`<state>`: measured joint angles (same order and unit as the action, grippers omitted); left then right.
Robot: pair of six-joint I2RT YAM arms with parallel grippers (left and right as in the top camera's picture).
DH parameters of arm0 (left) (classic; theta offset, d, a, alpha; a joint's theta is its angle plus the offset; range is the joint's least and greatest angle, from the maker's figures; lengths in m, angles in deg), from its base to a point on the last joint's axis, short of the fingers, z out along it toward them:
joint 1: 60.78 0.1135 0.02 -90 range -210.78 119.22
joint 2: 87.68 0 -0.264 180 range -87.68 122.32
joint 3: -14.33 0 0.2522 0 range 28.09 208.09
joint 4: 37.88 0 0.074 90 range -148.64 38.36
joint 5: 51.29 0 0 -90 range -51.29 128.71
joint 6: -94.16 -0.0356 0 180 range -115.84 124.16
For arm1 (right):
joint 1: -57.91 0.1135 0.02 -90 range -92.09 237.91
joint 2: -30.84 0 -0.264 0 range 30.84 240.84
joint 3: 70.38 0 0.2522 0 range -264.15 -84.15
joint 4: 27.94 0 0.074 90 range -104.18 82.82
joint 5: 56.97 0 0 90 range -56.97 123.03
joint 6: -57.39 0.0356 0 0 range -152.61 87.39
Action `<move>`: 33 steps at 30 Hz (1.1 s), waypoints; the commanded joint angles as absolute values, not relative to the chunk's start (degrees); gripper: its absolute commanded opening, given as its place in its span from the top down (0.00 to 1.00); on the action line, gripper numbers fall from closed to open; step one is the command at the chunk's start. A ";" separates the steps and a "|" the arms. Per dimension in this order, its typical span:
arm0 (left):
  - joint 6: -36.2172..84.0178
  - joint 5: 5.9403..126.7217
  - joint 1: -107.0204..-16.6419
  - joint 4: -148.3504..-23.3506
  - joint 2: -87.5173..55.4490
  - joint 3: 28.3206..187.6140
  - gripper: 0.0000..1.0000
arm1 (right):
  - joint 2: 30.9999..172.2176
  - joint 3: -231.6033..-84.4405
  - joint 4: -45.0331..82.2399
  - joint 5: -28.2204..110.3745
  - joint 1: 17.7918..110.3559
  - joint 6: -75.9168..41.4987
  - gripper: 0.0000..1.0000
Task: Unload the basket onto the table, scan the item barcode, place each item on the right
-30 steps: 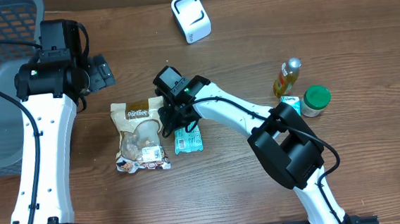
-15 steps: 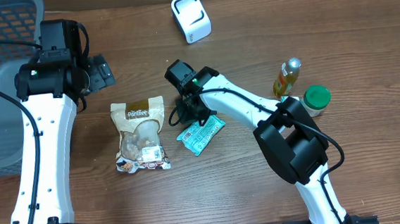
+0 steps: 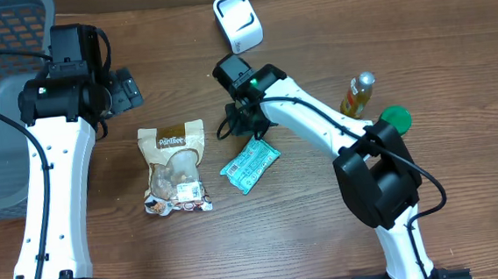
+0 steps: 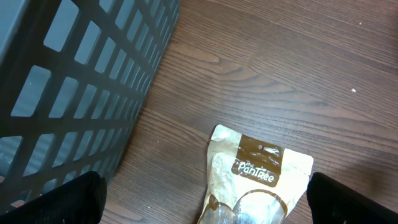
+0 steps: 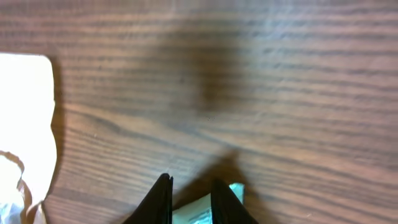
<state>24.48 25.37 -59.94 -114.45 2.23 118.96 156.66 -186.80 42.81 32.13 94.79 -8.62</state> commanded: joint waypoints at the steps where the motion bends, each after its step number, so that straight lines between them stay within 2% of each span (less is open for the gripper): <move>1: 22.99 24.82 -60.05 -114.43 2.03 119.22 0.01 | 154.49 -185.83 41.85 31.58 94.90 -8.58 0.82; 14: 22.99 24.82 -60.05 -114.43 2.03 119.20 0.01 | 154.49 -179.04 38.70 28.96 94.82 -8.58 0.82; 27: 22.99 24.82 -60.05 -114.43 2.03 119.22 0.01 | 154.49 -179.28 47.09 29.02 94.77 -8.38 0.82; 33: 22.97 24.82 -60.05 -114.43 2.03 119.20 0.00 | 154.47 -187.63 56.08 29.68 93.09 -7.11 0.82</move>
